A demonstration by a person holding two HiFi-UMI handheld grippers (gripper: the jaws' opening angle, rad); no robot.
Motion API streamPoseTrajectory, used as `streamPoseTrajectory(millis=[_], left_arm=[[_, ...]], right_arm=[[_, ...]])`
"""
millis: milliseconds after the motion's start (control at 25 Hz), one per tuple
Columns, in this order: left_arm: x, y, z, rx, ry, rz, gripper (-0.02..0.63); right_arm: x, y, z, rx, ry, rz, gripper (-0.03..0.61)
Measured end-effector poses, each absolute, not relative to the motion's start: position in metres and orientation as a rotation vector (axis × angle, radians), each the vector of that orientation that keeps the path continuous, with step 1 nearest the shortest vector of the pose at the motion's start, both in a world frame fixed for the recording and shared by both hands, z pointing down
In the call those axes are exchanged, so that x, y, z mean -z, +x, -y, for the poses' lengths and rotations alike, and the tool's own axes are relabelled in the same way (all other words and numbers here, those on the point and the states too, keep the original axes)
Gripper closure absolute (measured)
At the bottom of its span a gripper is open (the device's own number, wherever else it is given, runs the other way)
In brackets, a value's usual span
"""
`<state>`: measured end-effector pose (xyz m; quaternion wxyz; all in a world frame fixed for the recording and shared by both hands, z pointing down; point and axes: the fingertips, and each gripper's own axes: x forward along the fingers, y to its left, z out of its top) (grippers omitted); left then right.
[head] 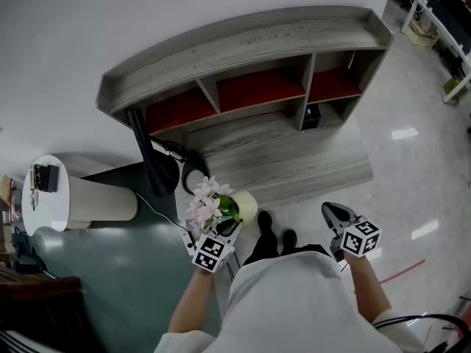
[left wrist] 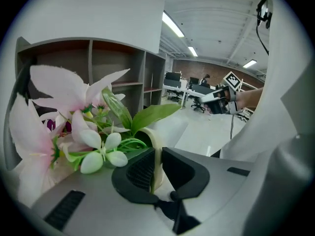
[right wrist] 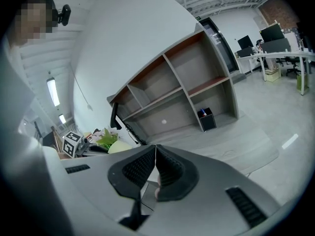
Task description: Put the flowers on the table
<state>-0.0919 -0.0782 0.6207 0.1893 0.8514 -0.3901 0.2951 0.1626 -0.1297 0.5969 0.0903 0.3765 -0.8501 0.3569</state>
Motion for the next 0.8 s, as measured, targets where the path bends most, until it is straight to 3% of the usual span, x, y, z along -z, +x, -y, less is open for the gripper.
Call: streamPoseTrajectory(millis=[800], left_arm=[[-0.704,-0.147,0.207,-1.257,2.464,0.842,0.554]], right_arm=[[-0.61,0.085,0.202,-1.101,1.133,2.431,0.56]])
